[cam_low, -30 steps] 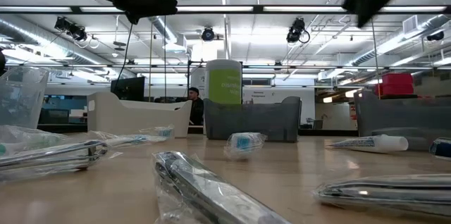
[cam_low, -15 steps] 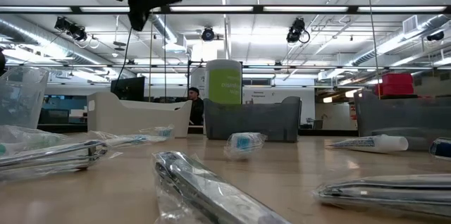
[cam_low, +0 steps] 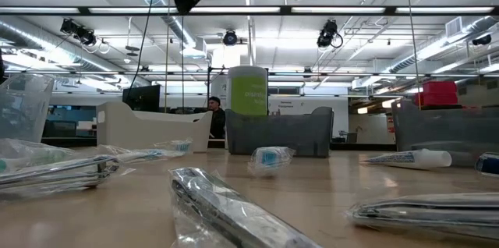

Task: Pick & Place Travel size toiletries
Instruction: Put the nail cutter into the transparent bin

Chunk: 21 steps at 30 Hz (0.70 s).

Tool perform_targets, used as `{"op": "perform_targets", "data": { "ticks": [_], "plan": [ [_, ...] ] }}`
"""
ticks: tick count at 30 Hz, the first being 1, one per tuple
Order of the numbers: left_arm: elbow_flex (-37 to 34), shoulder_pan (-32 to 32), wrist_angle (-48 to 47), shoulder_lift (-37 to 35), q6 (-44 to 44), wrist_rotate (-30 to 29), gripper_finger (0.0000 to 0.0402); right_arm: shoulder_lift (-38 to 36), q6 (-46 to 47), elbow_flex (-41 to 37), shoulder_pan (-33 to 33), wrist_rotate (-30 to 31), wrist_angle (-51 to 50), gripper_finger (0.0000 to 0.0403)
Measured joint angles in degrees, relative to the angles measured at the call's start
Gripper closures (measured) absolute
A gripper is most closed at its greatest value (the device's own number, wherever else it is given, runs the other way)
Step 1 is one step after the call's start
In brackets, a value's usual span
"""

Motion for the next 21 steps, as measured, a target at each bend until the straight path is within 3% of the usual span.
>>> {"op": "perform_targets", "data": {
  "ticks": [3, 6, 11, 17, 21],
  "plan": [
    [6.4, -1.71, -11.66, 3.85, -5.87, -0.54, 0.0263, 0.0, -2.07, 0.0, -1.41, -1.0, 0.88, 0.0315],
    [9.41, -3.72, -16.8, 7.23, -11.21, -0.1, 0.0263, 0.0, -2.78, 0.0, -2.66, -1.01, 2.44, 0.0312],
    [9.8, -6.79, -19.14, 11.15, -20.84, 3.07, 0.0263, 0.0, -2.3, 0.01, -4.09, -1.63, 4.49, 0.0314],
    [9.86, -11.04, -19.93, 15.5, -37.41, 5.7, 0.0263, 0.0, -2.28, 0.02, -4.79, -7.49, 4.46, 0.0311],
    [9.86, -13.44, -20.7, 18.28, -42.89, 5.75, 0.0263, 0.0, -0.38, 0.02, -4.79, -11.81, 4.48, 0.0313]
  ]
}}
